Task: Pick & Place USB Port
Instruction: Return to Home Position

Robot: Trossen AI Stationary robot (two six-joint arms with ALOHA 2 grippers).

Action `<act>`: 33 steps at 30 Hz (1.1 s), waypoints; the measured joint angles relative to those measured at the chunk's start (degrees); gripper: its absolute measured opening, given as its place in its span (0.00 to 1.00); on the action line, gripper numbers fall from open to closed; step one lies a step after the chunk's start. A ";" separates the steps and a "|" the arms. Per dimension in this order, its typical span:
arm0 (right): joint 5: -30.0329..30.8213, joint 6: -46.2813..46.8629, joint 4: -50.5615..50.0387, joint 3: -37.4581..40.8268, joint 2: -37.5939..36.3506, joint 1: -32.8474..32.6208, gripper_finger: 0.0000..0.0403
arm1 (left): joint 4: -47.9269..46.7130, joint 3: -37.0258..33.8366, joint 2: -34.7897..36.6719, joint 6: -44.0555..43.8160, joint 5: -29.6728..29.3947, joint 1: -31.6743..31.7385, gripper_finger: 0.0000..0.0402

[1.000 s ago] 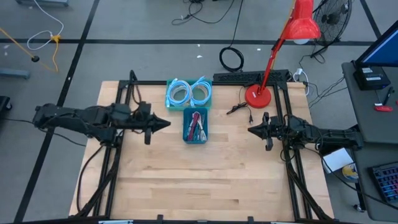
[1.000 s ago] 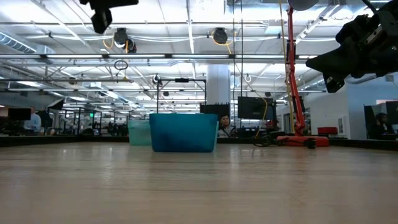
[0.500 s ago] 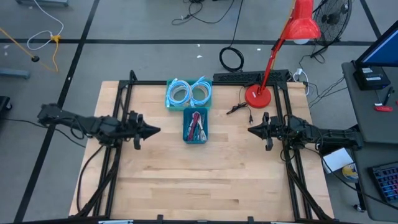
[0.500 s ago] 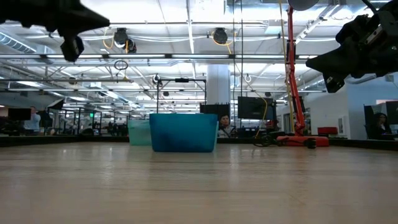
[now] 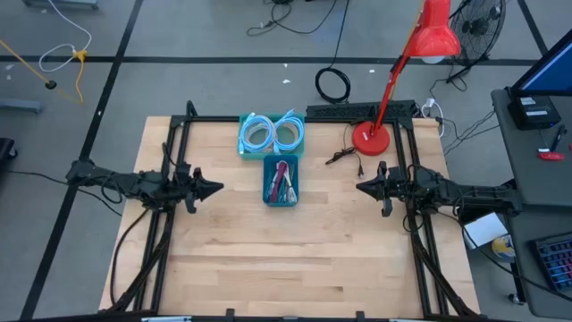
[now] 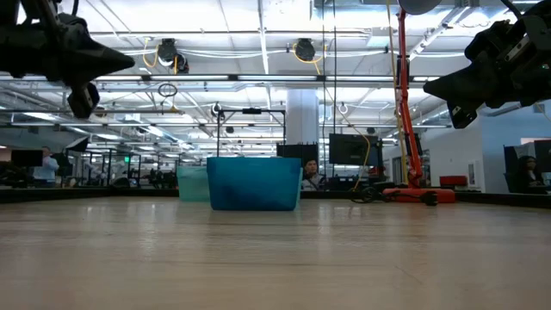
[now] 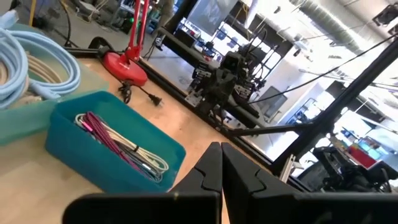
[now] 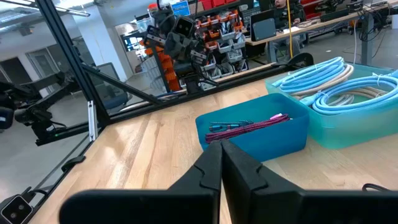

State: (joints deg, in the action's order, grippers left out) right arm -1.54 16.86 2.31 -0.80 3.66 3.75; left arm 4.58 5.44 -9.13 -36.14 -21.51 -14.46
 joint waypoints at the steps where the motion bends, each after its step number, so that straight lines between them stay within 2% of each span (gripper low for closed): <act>1: 0.00 0.00 0.00 -0.02 0.00 0.00 0.00 | -0.01 -0.78 0.95 0.02 0.15 0.02 0.00; 5: 0.00 0.00 -0.01 -0.01 0.00 0.00 0.00 | -0.11 -3.65 4.15 0.77 0.76 0.02 0.00; 10: 0.00 0.00 0.00 0.00 0.00 0.00 0.00 | -1.48 -4.36 4.66 2.73 0.46 0.25 0.00; 16: 0.00 0.00 0.00 0.00 0.00 0.00 0.00 | -1.57 -4.34 2.59 19.51 -2.37 1.30 0.03; 23: 0.00 0.00 0.00 0.00 -0.02 0.00 0.00 | -1.99 -4.28 2.03 34.31 1.04 1.31 0.03; 28: 0.00 0.00 0.00 -0.02 -0.02 0.00 0.00 | -2.01 -4.28 2.47 37.89 0.12 1.31 0.01; 33: 0.00 0.00 0.00 0.00 -0.02 0.00 0.00 | -1.89 -4.28 4.14 40.09 0.24 1.31 0.03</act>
State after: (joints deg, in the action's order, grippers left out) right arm -1.54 16.86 2.31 -0.80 3.64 3.75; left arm 2.69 1.17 -4.99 3.95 -21.27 -13.15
